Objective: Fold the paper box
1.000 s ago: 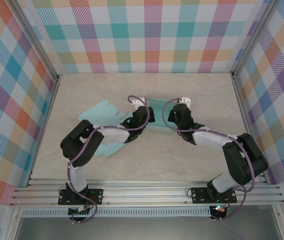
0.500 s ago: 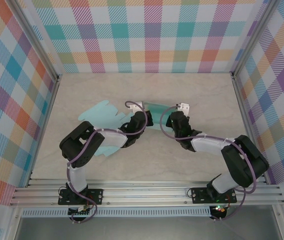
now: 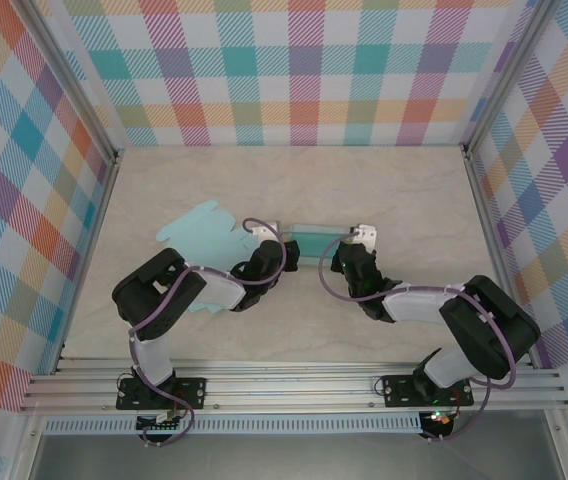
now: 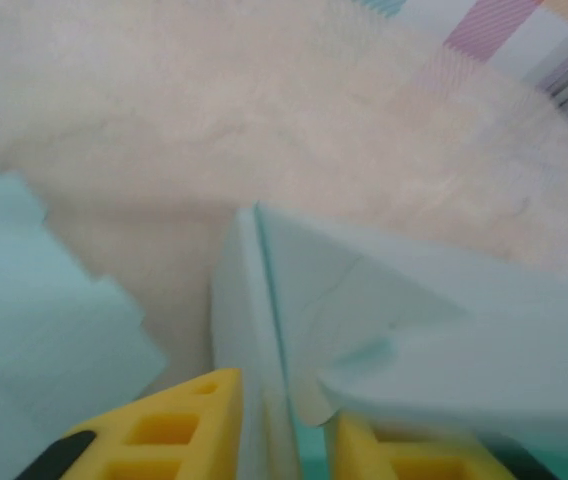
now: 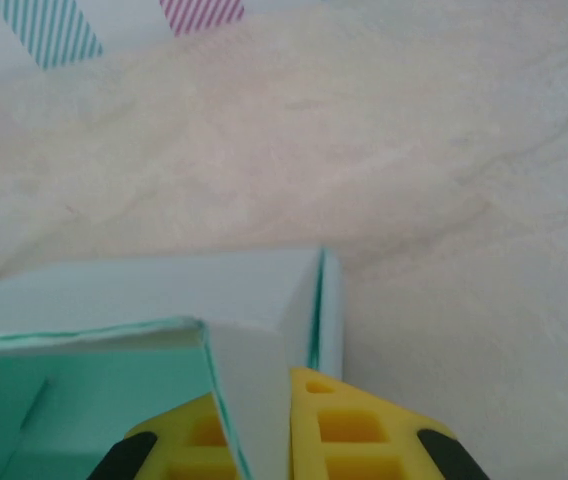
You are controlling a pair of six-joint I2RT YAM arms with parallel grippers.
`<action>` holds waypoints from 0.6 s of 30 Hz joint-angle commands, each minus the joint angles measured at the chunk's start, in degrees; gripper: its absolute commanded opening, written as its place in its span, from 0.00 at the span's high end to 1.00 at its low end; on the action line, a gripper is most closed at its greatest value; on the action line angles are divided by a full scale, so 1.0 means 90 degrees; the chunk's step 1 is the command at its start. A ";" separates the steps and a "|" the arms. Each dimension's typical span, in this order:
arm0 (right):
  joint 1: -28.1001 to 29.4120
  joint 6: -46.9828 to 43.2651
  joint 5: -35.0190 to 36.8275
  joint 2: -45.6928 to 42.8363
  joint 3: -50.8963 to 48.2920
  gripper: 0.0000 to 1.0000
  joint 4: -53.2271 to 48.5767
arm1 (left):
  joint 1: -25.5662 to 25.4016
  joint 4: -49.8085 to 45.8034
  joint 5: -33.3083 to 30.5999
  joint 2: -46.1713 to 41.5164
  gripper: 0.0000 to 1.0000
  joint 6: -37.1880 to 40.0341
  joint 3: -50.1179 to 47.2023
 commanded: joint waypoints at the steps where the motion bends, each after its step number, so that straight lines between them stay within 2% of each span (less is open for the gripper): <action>1: 0.0014 0.0186 0.0117 0.0006 -0.0231 0.88 -0.0465 | -0.0059 -0.0357 -0.0115 -0.0155 0.66 0.0035 -0.0306; 6: 0.0119 0.0133 0.0167 -0.0123 -0.0246 0.82 -0.0593 | -0.0125 -0.0345 -0.0137 -0.0399 0.53 0.0090 -0.0518; 11: 0.0291 0.0074 0.0213 -0.0377 -0.0171 0.69 -0.0953 | -0.0236 -0.0570 -0.0149 -0.0871 0.42 0.0140 -0.0695; 15: 0.0494 0.0063 0.0225 -0.0793 -0.0132 0.61 -0.1522 | -0.0328 -0.0921 -0.0150 -0.1371 0.36 0.0018 -0.0902; 18: 0.0672 0.0172 0.0225 -0.1376 -0.0038 0.54 -0.2384 | -0.0368 -0.1378 -0.0109 -0.1945 0.32 -0.0095 -0.1078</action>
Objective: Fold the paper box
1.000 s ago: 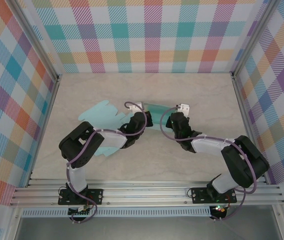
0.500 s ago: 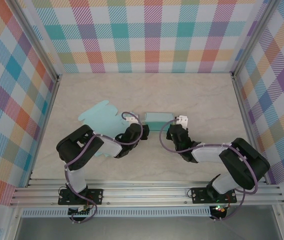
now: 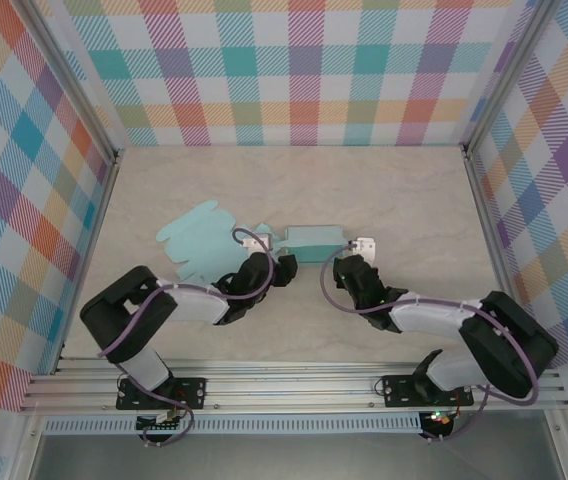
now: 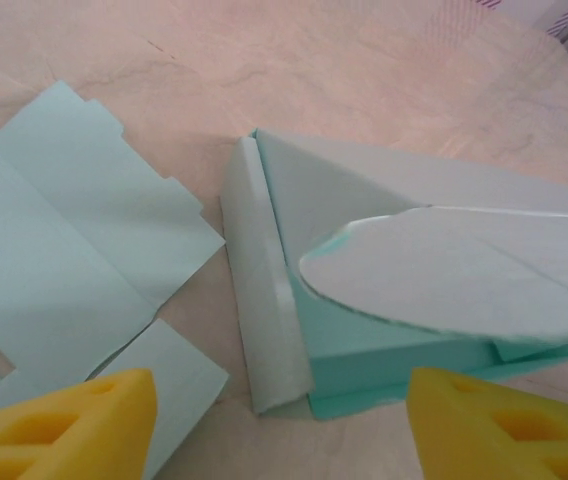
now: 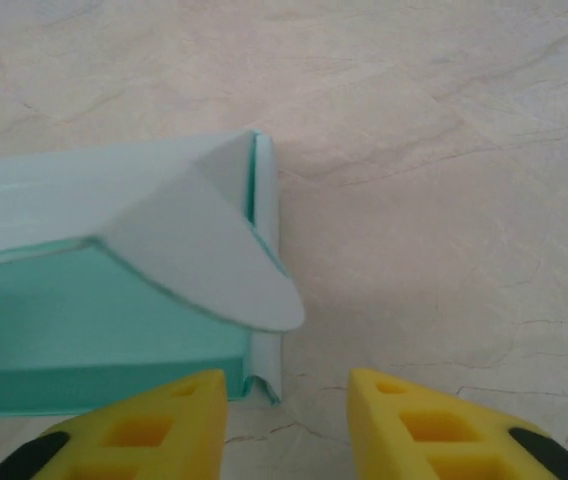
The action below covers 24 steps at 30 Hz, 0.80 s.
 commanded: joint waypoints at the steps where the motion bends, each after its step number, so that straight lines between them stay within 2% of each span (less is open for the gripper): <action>1: 0.0188 0.0192 0.0112 -0.0679 0.0260 0.49 -0.1300 | -0.0114 -0.0767 -0.0047 -0.0744 0.32 -0.0149 -0.0246; 6: 0.0350 0.0182 -0.0279 -0.1975 0.0548 0.37 -0.2954 | -0.0215 -0.1690 -0.0168 -0.2348 0.26 -0.0602 -0.0860; 8: 0.0355 0.0225 -0.0432 -0.2494 0.0543 0.34 -0.3240 | -0.0231 -0.2167 -0.0333 -0.3059 0.20 -0.0603 -0.0964; 11: 0.0350 0.0213 -0.0578 -0.3191 0.0550 0.25 -0.3399 | -0.0220 -0.2743 -0.0712 -0.4083 0.01 -0.0442 -0.0933; 13: 0.0340 0.0118 -0.0630 -0.3411 0.0720 0.16 -0.3531 | -0.0208 -0.2948 -0.0842 -0.4448 0.00 -0.0075 -0.0740; 16: 0.0298 0.0080 -0.0556 -0.3248 0.1370 0.00 -0.4142 | -0.0142 -0.3555 -0.0922 -0.4306 0.00 0.0416 0.0028; 19: 0.0113 0.0089 -0.0489 -0.2723 0.2188 0.00 -0.4887 | 0.0027 -0.4538 -0.0888 -0.3550 0.00 0.0816 0.1167; 24: -0.0556 -0.0018 -0.0681 -0.1567 0.3296 0.00 -0.5489 | 0.0347 -0.5285 -0.0333 -0.2003 0.00 0.1292 0.2675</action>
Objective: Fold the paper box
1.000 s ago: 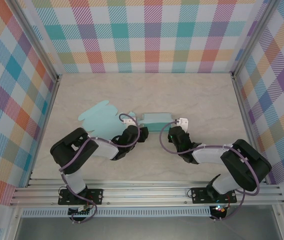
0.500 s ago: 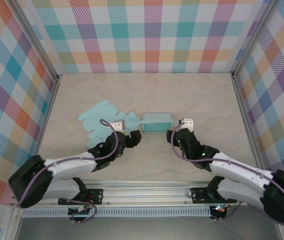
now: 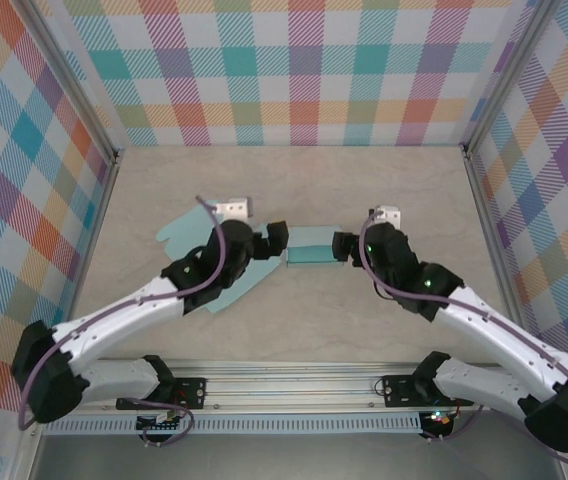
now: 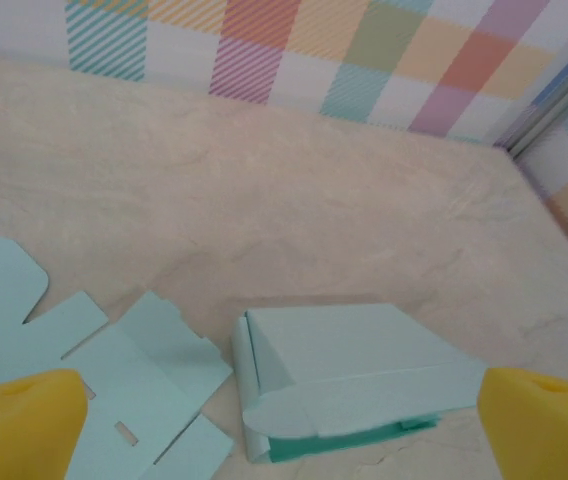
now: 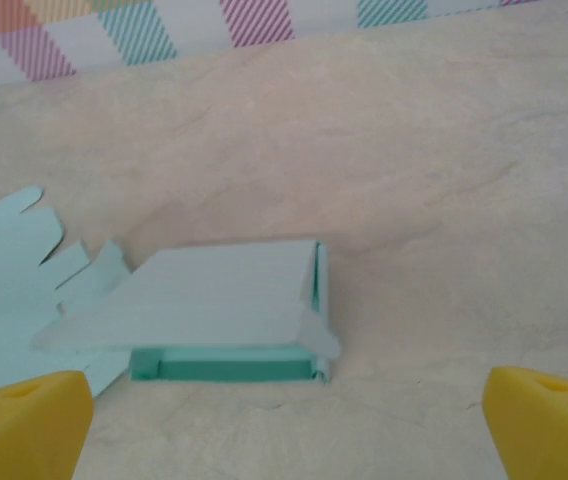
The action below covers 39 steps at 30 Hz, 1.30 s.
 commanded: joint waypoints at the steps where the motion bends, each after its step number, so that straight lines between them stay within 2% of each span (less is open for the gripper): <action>1: -0.0419 -0.0158 -0.0256 0.0665 0.0562 0.00 -0.0743 | 0.0274 -0.0940 0.0434 0.0808 0.00 0.0548 0.0690; 6: -0.0998 -0.0357 -0.1071 0.1694 0.1144 0.00 -0.0659 | 0.0585 -0.1069 0.1086 0.2012 0.00 0.0734 0.1567; 10: -0.1330 -0.0444 -0.1684 0.2455 0.1418 0.00 -0.0536 | 0.0720 -0.1143 0.1210 0.2744 0.02 0.0766 0.1992; 18: -0.1490 -0.0483 -0.2046 0.3598 0.1408 0.00 -0.0380 | 0.0821 -0.1121 0.1343 0.3468 0.10 0.0613 0.1977; 24: -0.1529 -0.0335 -0.2270 0.3851 0.0845 0.05 0.0058 | 0.0823 -0.0863 0.1607 0.3656 0.17 0.0388 0.1478; 29: -0.1529 -0.0199 -0.2417 0.3915 0.0320 0.10 0.0515 | 0.0821 -0.0572 0.1745 0.3721 0.29 0.0214 0.0999; 31: -0.1529 -0.0180 -0.2479 0.3993 0.0177 0.12 0.0688 | 0.0821 -0.0474 0.1798 0.3790 0.30 0.0157 0.0870; 39: -0.1529 -0.0137 -0.2738 0.4029 -0.0025 0.18 0.0921 | 0.0821 -0.0346 0.1983 0.3793 0.46 0.0117 0.0712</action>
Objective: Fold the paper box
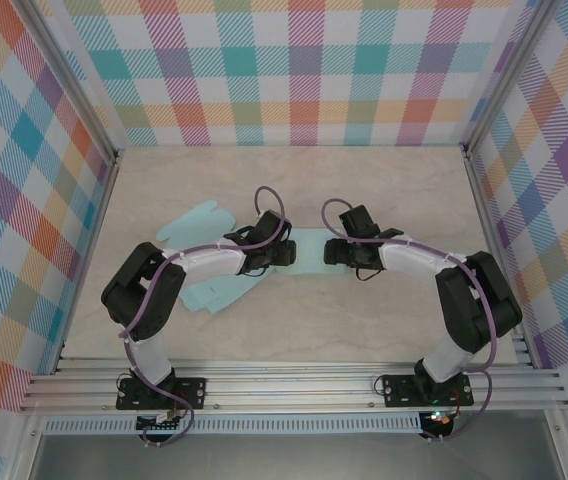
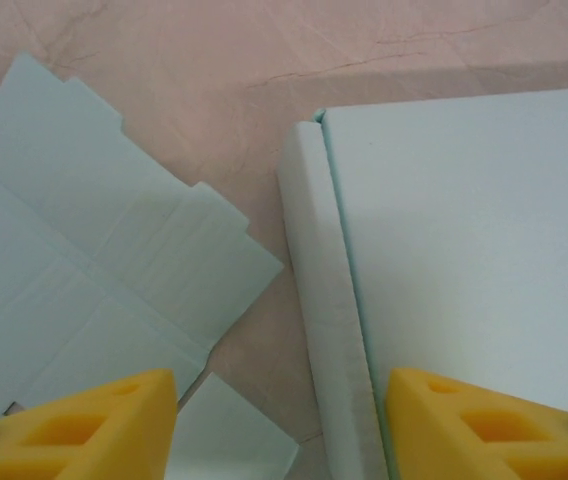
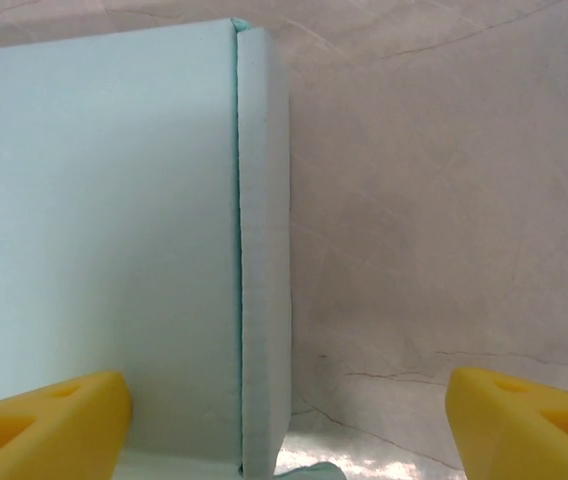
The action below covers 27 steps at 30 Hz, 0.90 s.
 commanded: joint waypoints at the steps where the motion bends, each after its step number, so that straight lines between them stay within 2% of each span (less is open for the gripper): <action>1: -0.0038 0.0025 -0.0210 0.0014 -0.0219 0.18 0.0015 | 0.0049 -0.0123 0.0160 0.0034 0.47 -0.0032 -0.0212; 5: -0.0010 -0.0319 -0.0564 -0.0588 -0.0530 0.22 0.0455 | 0.0049 -0.0034 0.0403 -0.0164 0.47 0.0026 -0.0231; 8: 0.0197 -0.0787 -0.0516 -0.1164 -0.0825 0.25 0.0729 | 0.0049 0.0078 0.0552 -0.0372 0.47 0.0030 -0.0261; 10: 0.0570 -0.1184 -0.0044 -0.1510 -0.0942 0.26 0.0761 | 0.0058 0.0075 0.0555 -0.0538 0.46 0.0012 -0.0283; 13: 0.1310 -0.1755 0.1156 -0.1839 -0.0971 0.24 0.0551 | 0.0112 0.0105 0.0435 -0.0951 0.43 -0.0026 -0.0392; 16: 0.1855 -0.2182 0.1986 -0.1958 -0.1057 0.22 0.0473 | 0.0208 0.0090 0.0296 -0.1412 0.37 -0.0047 -0.0550; 20: 0.2529 -0.2846 0.2776 -0.1925 -0.1253 0.18 0.0651 | 0.0429 -0.0052 0.0126 -0.1996 0.31 -0.0108 -0.0751; 23: 0.3008 -0.3317 0.3349 -0.1688 -0.1320 0.14 0.0815 | 0.0633 -0.0161 -0.0047 -0.2372 0.21 -0.0209 -0.0989; 24: 0.3132 -0.3452 0.3481 -0.1559 -0.1316 0.07 0.0876 | 0.0696 -0.0181 -0.0119 -0.2498 0.18 -0.0247 -0.1072; 25: 0.3246 -0.3570 0.3614 -0.1417 -0.1308 0.03 0.0925 | 0.0757 -0.0186 -0.0194 -0.2610 0.16 -0.0277 -0.1176; 27: 0.3384 -0.3678 0.3895 -0.1105 -0.1227 0.00 0.1010 | 0.0868 -0.0186 -0.0301 -0.2780 0.15 -0.0334 -0.1346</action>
